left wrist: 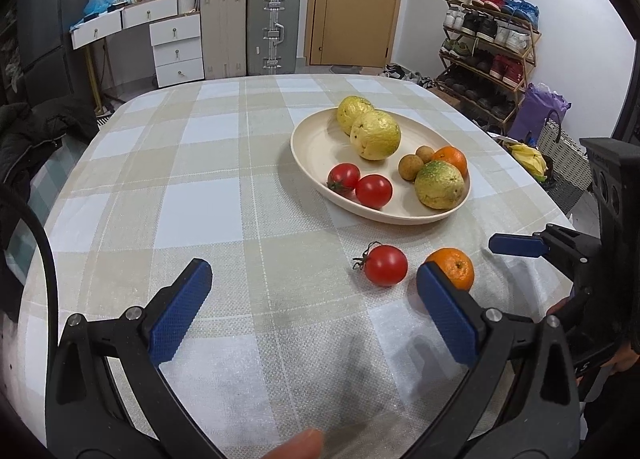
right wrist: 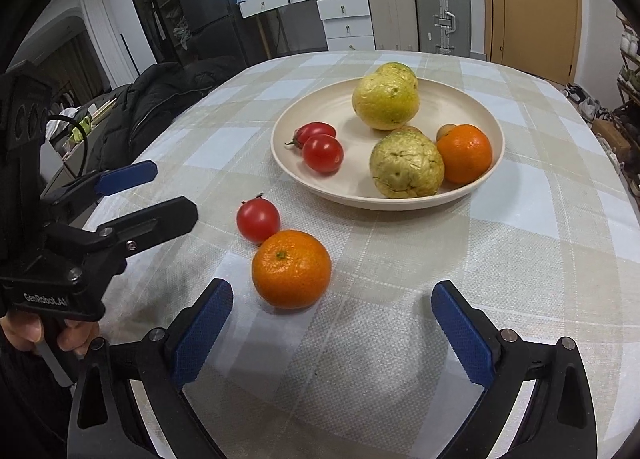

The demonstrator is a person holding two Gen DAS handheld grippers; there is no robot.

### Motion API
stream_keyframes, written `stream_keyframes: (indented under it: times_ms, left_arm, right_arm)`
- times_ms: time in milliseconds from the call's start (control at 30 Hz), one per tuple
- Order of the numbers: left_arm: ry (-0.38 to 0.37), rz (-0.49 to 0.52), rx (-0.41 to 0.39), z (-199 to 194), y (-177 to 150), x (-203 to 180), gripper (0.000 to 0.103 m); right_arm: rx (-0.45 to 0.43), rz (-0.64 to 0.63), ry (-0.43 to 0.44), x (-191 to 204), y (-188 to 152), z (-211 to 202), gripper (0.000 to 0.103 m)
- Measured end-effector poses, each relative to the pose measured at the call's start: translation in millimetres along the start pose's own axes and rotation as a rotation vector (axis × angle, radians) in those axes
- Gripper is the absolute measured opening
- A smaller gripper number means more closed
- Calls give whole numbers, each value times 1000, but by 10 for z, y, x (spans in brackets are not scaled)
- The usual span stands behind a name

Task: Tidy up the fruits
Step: 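Move both open grippers back toward the loose tomato and orange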

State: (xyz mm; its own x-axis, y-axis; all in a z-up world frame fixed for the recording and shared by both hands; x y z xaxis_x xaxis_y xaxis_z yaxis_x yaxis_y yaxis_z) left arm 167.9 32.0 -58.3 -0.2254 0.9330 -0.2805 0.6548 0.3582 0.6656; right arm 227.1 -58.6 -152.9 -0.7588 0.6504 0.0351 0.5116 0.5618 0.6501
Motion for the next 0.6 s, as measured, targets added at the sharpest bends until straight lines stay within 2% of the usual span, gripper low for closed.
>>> stream_keyframes:
  times_ms: [100, 200, 267, 333, 400, 600]
  left_arm:
    - [3, -5, 9, 34, -4, 20, 102]
    - [2, -9, 10, 39, -11, 27, 102]
    - [1, -7, 9, 41, -10, 26, 102]
    - [4, -6, 9, 52, -14, 28, 102]
    - [4, -5, 10, 51, -21, 25, 102]
    - [3, -4, 14, 55, -33, 11, 102]
  right_arm:
    - [0, -15, 12, 55, 11, 16, 98]
    - [4, -31, 22, 100, 22, 32, 83]
    - [4, -32, 24, 112, 33, 40, 82]
    - [-9, -31, 37, 126, 42, 25, 75]
    - [-13, -34, 41, 133, 51, 20, 73]
    - [-9, -54, 58, 186, 67, 40, 54]
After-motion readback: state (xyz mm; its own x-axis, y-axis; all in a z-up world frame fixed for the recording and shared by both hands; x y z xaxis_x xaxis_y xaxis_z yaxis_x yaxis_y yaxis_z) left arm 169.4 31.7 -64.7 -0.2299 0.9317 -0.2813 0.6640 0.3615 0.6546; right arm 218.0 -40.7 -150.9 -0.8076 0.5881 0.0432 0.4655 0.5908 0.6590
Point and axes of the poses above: each gripper's, at about its wrist camera, not at the fingertips, and z roughly the way its jaws point, x to its left, y to its top, the point moved 7 cm from there along z, roughly the way its jaws point, and after that the axes turned 15 degrees about -z, right-handed, at the moved point
